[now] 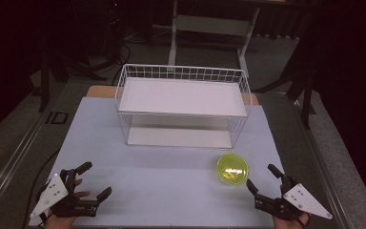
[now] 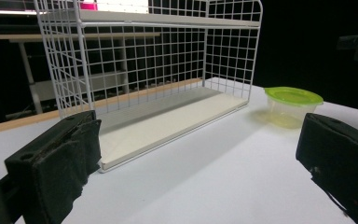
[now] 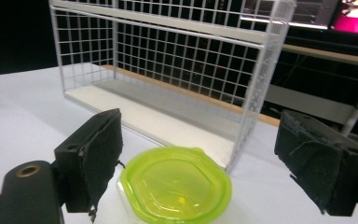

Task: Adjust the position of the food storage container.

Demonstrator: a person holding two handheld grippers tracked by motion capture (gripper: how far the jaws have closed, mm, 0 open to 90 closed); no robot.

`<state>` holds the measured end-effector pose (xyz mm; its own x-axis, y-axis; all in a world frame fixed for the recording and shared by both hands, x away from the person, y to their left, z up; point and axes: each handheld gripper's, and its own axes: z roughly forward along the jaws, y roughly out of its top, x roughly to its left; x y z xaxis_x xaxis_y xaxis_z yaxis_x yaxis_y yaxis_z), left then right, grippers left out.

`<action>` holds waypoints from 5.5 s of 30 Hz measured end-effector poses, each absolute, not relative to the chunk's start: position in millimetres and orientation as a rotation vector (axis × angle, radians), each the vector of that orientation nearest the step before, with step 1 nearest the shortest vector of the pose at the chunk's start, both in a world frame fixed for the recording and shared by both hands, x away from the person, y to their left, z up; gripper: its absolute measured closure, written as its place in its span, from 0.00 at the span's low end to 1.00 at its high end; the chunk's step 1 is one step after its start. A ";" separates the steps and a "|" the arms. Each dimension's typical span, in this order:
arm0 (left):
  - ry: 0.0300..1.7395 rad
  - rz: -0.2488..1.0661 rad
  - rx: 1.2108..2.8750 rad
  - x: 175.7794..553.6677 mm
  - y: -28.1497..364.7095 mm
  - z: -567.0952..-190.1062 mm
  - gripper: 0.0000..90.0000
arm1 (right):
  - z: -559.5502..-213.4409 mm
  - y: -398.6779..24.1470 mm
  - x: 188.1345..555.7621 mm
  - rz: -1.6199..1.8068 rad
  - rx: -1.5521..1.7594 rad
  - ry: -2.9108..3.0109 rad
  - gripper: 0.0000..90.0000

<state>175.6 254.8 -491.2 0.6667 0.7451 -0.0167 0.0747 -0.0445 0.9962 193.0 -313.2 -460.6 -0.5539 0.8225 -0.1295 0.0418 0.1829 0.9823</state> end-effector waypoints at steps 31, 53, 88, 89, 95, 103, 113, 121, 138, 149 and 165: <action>0.692 0.620 1.550 175.0 251.1 -490.0 0.00 | -448.6 -308.6 239.3 1.454 0.834 1.885 0.15; 0.687 0.620 1.560 174.6 249.8 -489.8 0.00 | -483.5 -325.9 285.0 1.206 1.118 1.951 0.99; 0.671 0.651 1.568 172.7 247.3 -487.6 0.00 | -531.7 -285.8 269.8 1.061 1.215 2.347 1.00; 0.670 0.651 1.570 172.6 247.2 -487.6 0.00 | -531.6 -285.3 271.5 1.061 1.214 2.344 1.00; 0.670 0.655 1.572 172.6 247.1 -487.7 0.00 | -527.2 -294.0 290.9 1.090 1.255 2.260 1.00; 0.665 0.664 1.576 171.4 246.7 -487.0 0.00 | -526.7 -284.1 308.5 1.104 1.266 2.295 1.00; 0.668 0.669 1.578 169.8 248.3 -487.1 0.00 | -531.9 -271.5 288.7 1.141 1.242 2.367 1.00; 0.660 0.667 1.589 170.2 245.5 -487.2 0.00 | -532.1 -246.6 278.0 1.156 1.165 2.436 1.00; 0.659 0.657 1.591 171.8 244.9 -487.5 0.00 | -533.9 -205.9 275.9 1.171 1.105 2.516 1.00; 0.663 0.656 1.588 171.6 246.3 -488.1 0.00 | -533.5 -185.9 277.2 1.168 1.072 2.543 1.00; 0.648 0.628 1.596 172.2 243.3 -488.8 0.00 | -524.1 -202.4 272.0 1.195 1.084 2.498 0.92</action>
